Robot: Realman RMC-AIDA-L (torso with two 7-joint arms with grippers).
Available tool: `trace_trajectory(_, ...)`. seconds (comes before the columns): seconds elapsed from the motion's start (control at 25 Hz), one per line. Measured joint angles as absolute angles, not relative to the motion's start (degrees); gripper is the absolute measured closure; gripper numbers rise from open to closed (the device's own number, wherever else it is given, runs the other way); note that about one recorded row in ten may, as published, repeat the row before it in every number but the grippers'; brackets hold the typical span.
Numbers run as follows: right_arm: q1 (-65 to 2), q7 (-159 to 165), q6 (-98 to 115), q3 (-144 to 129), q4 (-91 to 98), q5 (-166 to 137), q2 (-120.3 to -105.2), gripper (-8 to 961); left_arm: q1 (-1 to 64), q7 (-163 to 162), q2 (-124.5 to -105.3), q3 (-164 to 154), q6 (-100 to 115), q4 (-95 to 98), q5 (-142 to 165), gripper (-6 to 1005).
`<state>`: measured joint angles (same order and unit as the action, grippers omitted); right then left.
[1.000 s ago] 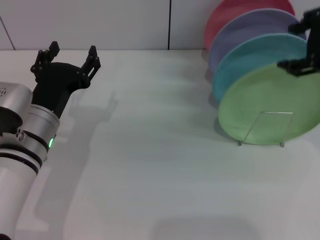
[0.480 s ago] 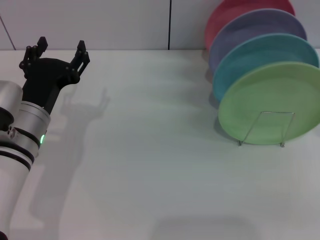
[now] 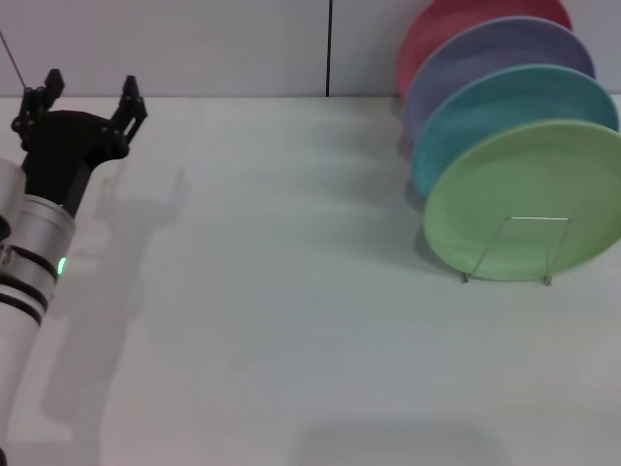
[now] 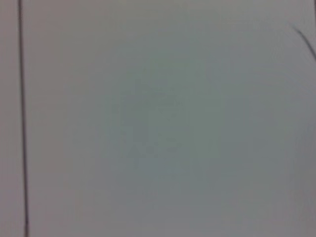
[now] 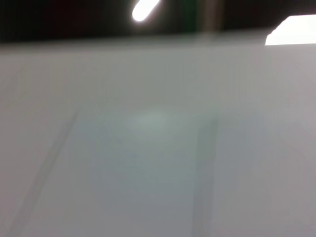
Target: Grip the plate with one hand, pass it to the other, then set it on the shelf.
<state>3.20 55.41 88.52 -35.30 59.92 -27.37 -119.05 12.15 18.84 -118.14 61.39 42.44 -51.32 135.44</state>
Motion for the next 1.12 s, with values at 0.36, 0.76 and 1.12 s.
trace_trajectory(0.36,-2.7,38.1,113.6,-14.4,14.7,-26.9,-118.8,263,15.5,11.9,-118.35,61.6,54.6,-38.6,135.4,153)
trace_trajectory(0.76,-4.7,22.6,110.2,-13.5,2.2,-29.8,-118.98,261,19.5,5.5,-118.67,60.3,64.4,-24.3,135.4,153)
trace_trajectory(1.12,-7.2,16.7,99.3,-13.1,0.8,-30.6,-118.89,263,20.3,5.8,-118.7,60.8,64.8,-20.5,135.3,153)
